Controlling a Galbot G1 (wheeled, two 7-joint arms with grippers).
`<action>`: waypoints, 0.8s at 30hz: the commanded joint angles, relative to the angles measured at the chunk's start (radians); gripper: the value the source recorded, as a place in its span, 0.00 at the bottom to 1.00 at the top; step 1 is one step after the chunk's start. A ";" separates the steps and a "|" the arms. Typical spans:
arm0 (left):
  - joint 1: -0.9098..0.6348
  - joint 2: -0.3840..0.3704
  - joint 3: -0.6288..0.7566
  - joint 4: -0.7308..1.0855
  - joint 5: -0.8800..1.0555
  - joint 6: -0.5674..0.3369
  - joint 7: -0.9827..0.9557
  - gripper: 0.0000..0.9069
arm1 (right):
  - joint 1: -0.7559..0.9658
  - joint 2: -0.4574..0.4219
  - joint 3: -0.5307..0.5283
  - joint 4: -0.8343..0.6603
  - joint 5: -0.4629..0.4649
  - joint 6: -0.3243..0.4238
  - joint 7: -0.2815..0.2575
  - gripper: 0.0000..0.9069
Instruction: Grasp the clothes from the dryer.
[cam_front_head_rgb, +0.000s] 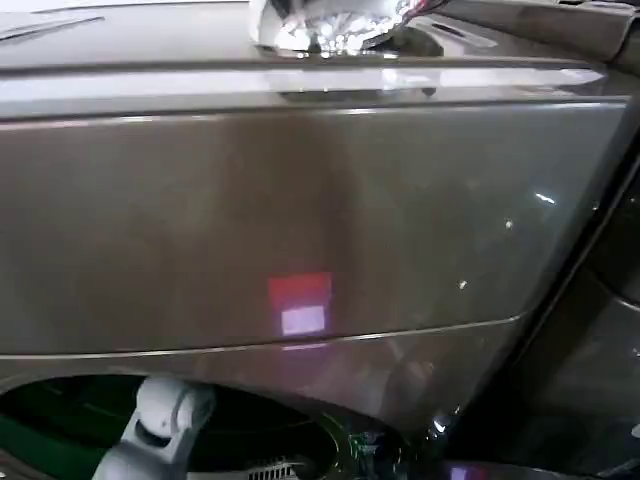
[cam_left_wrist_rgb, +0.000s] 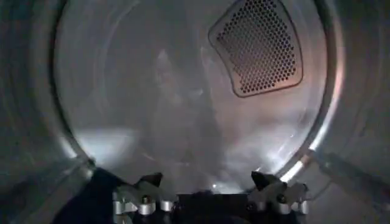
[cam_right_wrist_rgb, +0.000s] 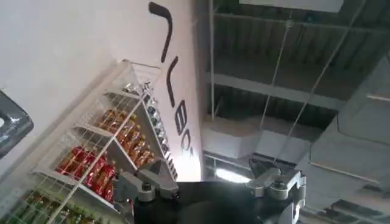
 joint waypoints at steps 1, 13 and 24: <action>-0.157 -0.031 0.030 0.236 0.009 -0.013 0.048 1.00 | 0.004 -0.001 0.000 0.000 -0.004 0.005 -0.003 1.00; -0.239 -0.029 0.051 0.378 0.043 0.022 0.228 1.00 | 0.012 -0.004 -0.006 -0.004 -0.004 0.014 -0.013 1.00; -0.351 -0.015 0.145 0.559 0.251 0.065 0.510 1.00 | 0.025 -0.004 -0.019 -0.002 -0.007 0.019 -0.020 1.00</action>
